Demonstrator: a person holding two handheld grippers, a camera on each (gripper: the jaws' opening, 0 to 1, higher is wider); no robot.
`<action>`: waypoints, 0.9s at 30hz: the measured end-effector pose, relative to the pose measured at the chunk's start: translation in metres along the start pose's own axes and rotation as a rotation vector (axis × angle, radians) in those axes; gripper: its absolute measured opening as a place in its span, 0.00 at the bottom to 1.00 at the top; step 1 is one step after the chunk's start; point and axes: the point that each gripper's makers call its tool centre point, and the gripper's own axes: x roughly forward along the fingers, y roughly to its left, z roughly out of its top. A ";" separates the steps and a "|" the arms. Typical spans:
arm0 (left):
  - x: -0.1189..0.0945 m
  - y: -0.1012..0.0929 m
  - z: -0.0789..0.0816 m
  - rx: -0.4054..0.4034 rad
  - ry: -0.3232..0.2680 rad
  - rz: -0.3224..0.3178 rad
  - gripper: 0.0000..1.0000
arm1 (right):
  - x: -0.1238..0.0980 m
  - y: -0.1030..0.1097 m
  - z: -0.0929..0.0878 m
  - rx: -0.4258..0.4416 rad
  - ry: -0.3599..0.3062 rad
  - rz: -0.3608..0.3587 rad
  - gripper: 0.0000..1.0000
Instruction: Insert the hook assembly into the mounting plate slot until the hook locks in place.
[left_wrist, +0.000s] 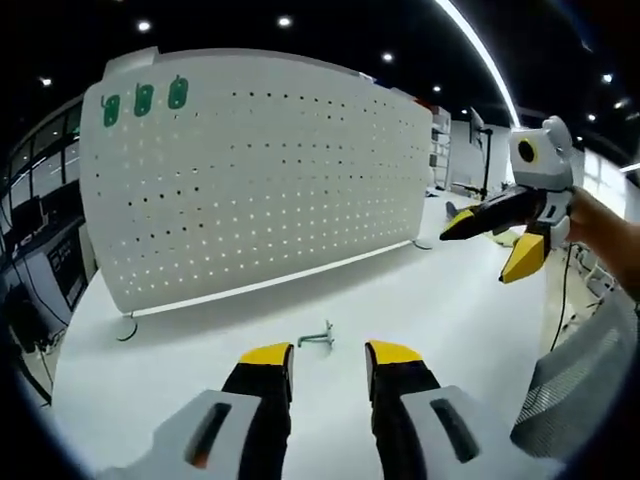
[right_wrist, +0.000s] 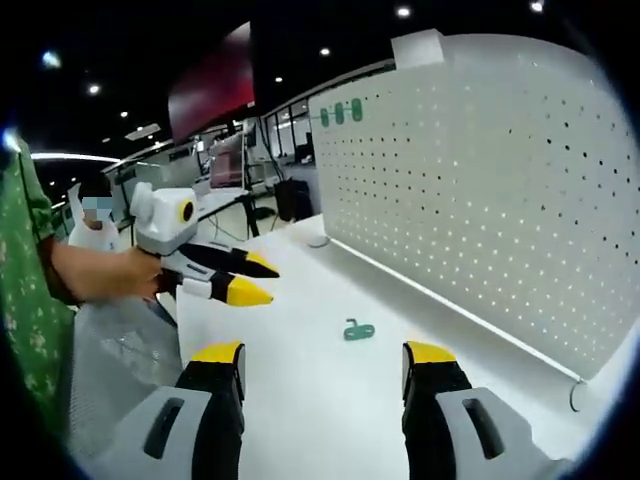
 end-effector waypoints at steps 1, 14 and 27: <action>0.000 0.000 0.000 -0.002 0.000 -0.002 0.30 | 0.002 -0.002 -0.001 0.004 0.001 0.001 0.64; 0.002 0.000 -0.001 -0.018 0.001 -0.010 0.29 | 0.020 -0.010 -0.009 0.016 0.032 0.016 0.63; 0.003 -0.001 -0.004 -0.017 0.012 -0.013 0.28 | 0.044 -0.023 -0.013 0.026 0.058 0.035 0.61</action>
